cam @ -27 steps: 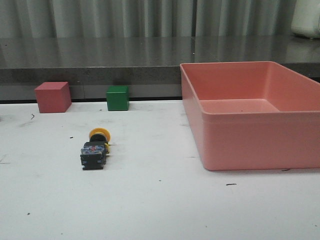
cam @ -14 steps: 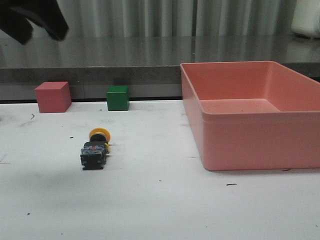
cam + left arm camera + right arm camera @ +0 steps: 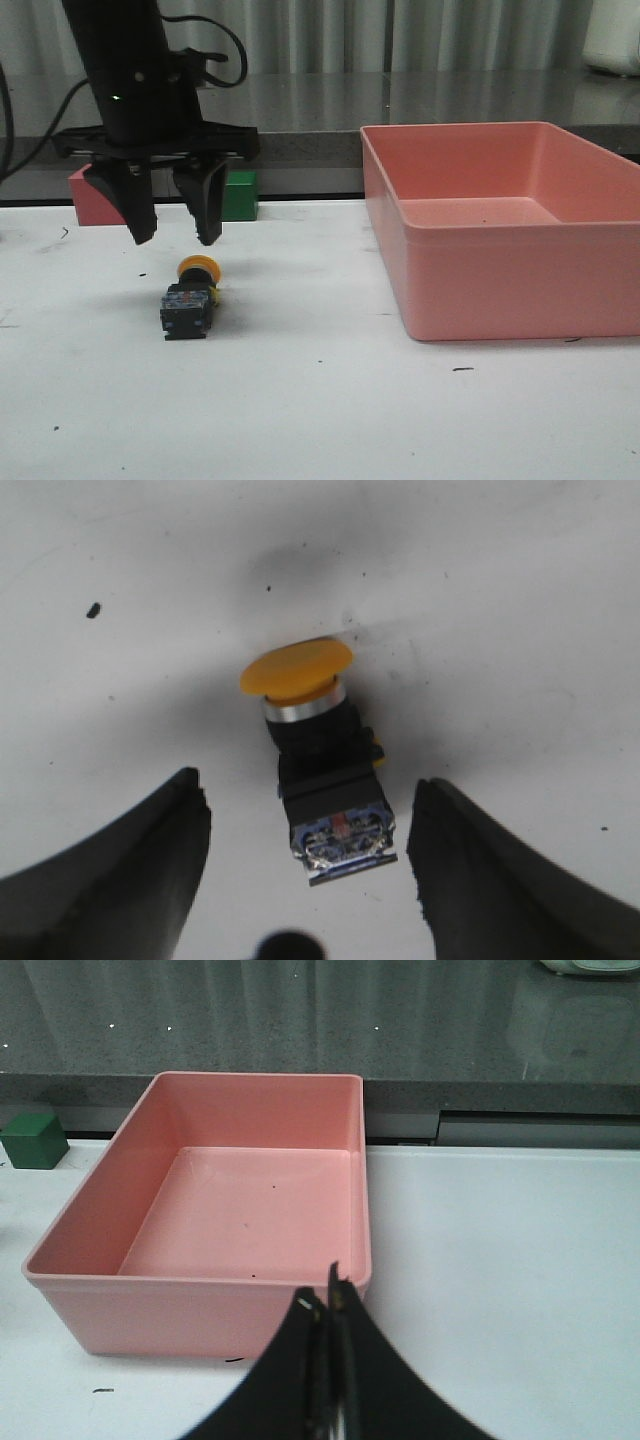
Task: Place and stand button with both arms
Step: 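Lower the left gripper over the lying button and close on it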
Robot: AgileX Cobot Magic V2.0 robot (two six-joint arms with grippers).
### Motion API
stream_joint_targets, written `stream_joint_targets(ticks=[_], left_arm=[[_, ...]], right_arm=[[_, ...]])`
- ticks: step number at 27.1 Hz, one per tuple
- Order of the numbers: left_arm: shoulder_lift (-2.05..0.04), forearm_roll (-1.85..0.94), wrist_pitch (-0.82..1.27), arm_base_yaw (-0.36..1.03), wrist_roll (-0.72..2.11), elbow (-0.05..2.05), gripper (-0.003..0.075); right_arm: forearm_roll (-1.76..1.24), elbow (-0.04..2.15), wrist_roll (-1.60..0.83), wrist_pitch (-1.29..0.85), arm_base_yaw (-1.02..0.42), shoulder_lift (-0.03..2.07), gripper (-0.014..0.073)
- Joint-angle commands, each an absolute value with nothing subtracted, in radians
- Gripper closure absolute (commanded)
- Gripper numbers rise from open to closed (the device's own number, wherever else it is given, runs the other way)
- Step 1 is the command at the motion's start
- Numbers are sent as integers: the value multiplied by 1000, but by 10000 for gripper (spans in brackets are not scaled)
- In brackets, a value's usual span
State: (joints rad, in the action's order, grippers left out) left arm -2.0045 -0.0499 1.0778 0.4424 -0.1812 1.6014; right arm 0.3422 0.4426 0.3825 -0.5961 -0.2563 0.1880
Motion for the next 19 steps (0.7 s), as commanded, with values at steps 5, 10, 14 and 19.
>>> stream_joint_targets(ticks=[5,10,14,19], left_arm=[[-2043,-69,1085,445,-206,1667,181],[-2089,-81,1060,445,-208,1676,153],[-2103,-89,1013,445,-208,1679,154],[-2129,-89,1004,445,-225,1689,154]], right_arm=[[370,469,376,-516,-248,200,656],[370,469,376,-516,-248,200,656],[370,469,376,-516,-248,200,656],[370,469,376,-516,-248,200,656]])
